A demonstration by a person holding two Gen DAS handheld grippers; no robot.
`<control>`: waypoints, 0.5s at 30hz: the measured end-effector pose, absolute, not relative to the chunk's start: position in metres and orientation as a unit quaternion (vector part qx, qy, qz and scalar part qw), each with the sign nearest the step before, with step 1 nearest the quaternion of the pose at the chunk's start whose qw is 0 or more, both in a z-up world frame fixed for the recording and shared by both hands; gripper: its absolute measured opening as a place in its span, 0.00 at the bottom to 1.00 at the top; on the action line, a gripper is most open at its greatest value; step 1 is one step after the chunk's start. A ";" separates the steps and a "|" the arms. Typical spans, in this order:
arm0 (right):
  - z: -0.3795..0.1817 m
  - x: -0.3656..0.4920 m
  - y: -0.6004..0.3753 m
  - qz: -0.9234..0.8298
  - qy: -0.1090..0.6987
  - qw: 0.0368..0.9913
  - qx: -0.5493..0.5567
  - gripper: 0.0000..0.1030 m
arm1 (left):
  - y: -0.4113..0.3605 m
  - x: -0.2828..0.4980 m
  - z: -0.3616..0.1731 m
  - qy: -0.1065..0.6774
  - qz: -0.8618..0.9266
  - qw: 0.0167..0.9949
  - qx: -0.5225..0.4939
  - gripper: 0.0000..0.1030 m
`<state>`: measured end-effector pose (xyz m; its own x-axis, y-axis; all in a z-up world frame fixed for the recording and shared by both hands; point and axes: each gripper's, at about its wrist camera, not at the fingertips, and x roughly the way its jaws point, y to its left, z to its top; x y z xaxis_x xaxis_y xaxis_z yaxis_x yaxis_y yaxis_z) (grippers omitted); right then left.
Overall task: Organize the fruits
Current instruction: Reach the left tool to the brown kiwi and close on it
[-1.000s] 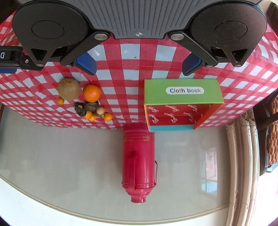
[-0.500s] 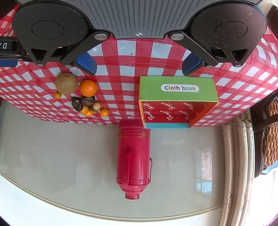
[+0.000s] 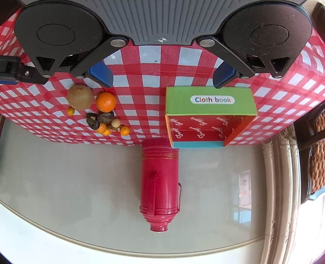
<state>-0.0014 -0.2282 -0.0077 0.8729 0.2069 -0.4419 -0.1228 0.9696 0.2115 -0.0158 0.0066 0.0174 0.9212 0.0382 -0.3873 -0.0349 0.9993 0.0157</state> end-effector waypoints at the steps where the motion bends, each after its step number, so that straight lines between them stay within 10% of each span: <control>1: -0.007 -0.002 -0.229 0.084 0.235 0.964 0.091 0.95 | 0.006 -0.016 0.018 0.196 0.018 0.980 0.009 1.00; 15: 0.002 -0.009 -0.266 0.034 0.183 0.971 0.152 0.95 | -0.060 0.018 0.040 0.199 -0.087 0.967 0.136 1.00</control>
<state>-0.0094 -0.2662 0.0022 0.9305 0.1222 -0.3452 -0.0108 0.9515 0.3075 0.0176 -0.0601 0.0401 0.9055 -0.1137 -0.4089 0.2222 0.9478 0.2286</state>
